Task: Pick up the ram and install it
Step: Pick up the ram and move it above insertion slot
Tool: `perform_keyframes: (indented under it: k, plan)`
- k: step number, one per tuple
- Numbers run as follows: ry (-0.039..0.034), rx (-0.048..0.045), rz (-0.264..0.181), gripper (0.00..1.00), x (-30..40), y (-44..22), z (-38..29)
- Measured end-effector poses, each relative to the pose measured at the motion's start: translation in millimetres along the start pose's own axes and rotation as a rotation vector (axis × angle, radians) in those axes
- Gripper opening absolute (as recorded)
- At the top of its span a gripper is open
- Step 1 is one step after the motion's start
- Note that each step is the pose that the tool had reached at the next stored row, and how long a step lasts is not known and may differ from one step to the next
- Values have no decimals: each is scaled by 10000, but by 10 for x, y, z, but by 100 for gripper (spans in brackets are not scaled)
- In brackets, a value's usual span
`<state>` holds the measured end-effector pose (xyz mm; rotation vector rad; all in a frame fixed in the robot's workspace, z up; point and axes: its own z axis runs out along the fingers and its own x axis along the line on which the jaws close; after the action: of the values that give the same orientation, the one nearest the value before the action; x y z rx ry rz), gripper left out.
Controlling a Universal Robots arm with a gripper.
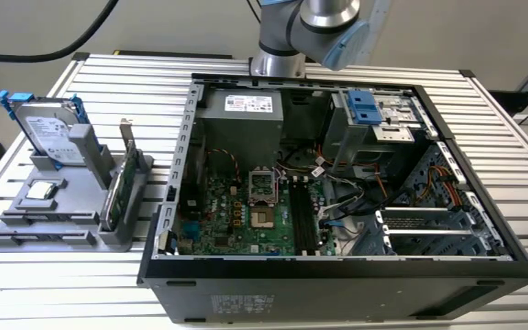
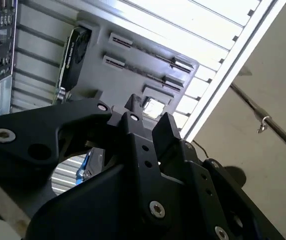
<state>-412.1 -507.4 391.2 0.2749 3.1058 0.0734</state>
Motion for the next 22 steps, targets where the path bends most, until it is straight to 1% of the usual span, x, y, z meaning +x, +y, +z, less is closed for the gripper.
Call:
perform_keyframes:
  k: [10,22]
  plan:
    - [-60,23,1233,100,0,0,0]
    - [-118,44,2398,100,0,0,1]
